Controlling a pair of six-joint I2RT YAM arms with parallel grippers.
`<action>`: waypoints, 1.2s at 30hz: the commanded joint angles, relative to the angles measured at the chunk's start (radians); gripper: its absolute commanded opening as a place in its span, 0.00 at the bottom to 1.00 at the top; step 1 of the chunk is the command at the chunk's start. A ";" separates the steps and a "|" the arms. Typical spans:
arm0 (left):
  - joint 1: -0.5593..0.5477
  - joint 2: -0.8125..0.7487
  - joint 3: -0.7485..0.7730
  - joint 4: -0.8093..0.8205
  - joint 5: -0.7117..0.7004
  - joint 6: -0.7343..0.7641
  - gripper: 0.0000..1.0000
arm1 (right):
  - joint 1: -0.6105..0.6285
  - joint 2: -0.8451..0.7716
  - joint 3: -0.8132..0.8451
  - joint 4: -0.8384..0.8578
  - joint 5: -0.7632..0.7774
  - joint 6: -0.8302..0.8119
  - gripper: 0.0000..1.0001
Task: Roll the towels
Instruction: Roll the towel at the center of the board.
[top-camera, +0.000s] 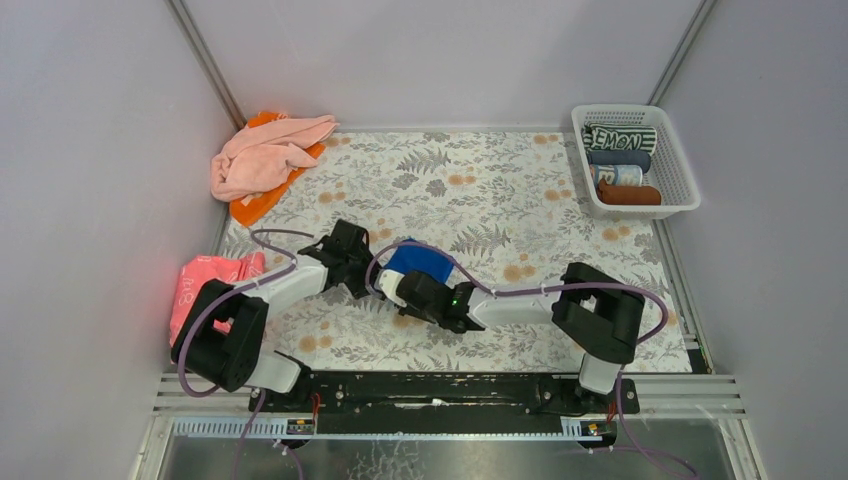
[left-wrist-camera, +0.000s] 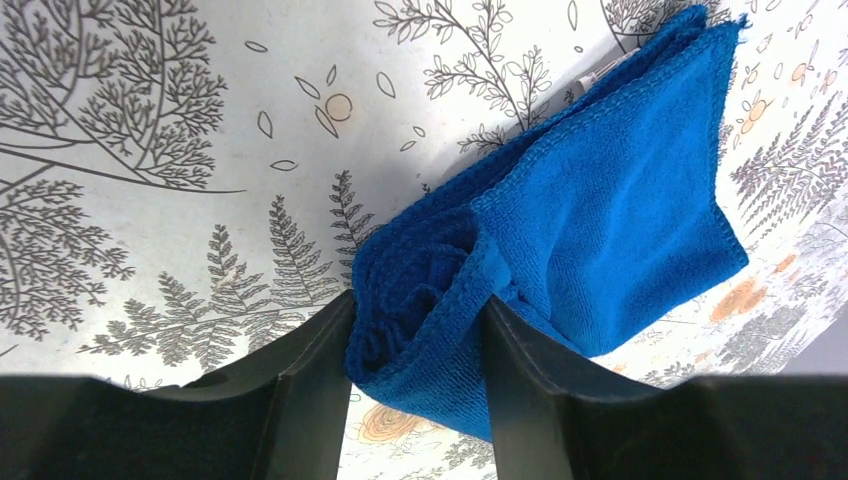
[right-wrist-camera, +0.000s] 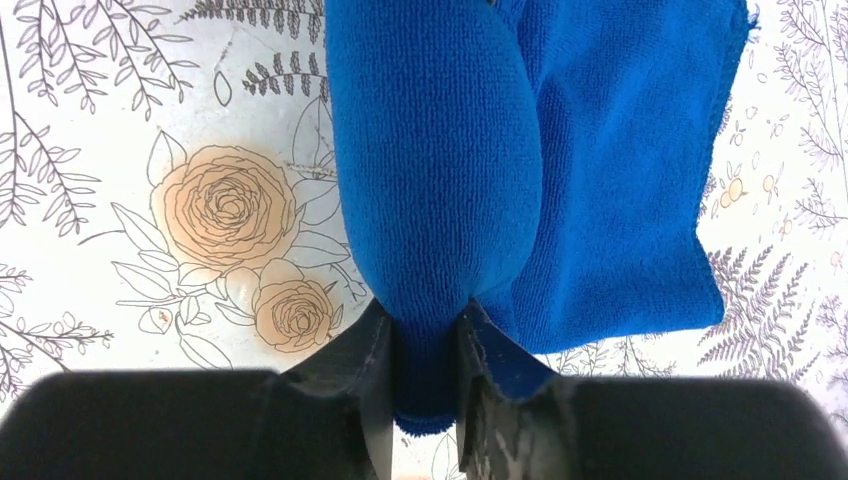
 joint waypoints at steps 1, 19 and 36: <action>0.004 -0.020 0.024 -0.083 -0.097 0.034 0.49 | -0.035 0.014 -0.007 -0.155 -0.270 0.089 0.15; 0.004 -0.261 -0.007 -0.109 -0.019 0.020 0.86 | -0.396 0.162 -0.003 -0.021 -1.175 0.435 0.00; -0.002 -0.147 -0.049 -0.031 -0.028 -0.001 0.83 | -0.494 0.338 0.138 -0.097 -1.296 0.552 0.00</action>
